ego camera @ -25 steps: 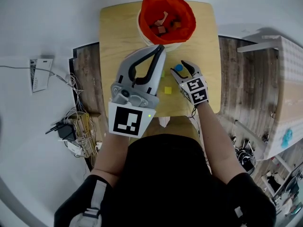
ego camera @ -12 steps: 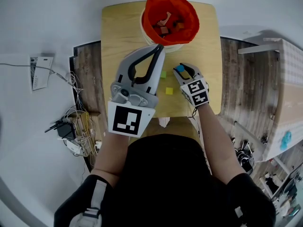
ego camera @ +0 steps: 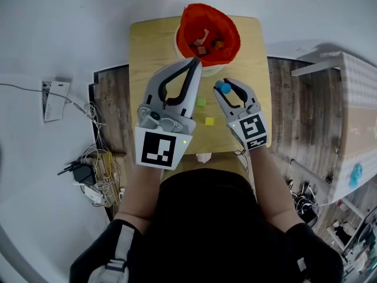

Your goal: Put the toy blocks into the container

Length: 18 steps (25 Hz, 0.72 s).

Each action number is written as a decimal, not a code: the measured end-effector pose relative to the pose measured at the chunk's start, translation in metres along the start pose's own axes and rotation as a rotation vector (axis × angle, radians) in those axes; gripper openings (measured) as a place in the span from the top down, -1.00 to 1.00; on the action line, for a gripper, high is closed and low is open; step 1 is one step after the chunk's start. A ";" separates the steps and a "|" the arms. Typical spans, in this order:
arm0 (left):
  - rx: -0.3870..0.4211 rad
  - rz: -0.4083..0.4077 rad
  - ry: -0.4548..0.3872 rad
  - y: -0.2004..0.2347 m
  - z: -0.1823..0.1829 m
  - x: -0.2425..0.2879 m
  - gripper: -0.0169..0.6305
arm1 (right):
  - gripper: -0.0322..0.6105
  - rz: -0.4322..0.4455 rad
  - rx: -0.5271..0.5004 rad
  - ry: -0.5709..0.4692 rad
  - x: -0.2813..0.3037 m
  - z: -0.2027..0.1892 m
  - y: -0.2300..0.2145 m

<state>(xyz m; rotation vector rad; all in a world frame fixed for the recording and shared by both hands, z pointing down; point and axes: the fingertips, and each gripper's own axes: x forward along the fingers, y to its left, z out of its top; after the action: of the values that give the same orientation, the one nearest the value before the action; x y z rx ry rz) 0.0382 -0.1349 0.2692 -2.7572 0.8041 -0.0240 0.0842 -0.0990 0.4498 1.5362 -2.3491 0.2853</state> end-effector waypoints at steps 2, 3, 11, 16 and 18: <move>0.002 0.006 -0.002 0.003 0.005 0.000 0.92 | 0.41 -0.014 -0.035 -0.065 -0.010 0.030 0.003; 0.006 0.008 -0.009 0.004 0.008 0.000 0.92 | 0.41 -0.017 -0.056 -0.098 -0.015 0.044 0.006; 0.046 0.006 -0.081 0.011 0.038 -0.004 0.92 | 0.41 -0.057 -0.159 -0.321 -0.062 0.150 0.016; 0.053 -0.002 -0.103 0.011 0.047 -0.008 0.92 | 0.41 -0.105 -0.228 -0.416 -0.083 0.183 0.021; 0.052 -0.005 -0.106 0.010 0.048 -0.008 0.92 | 0.41 -0.111 -0.247 -0.431 -0.087 0.186 0.024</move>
<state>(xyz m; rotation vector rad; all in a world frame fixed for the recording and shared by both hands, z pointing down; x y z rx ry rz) 0.0303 -0.1262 0.2207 -2.6859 0.7576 0.0978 0.0653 -0.0775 0.2449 1.7261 -2.4731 -0.3870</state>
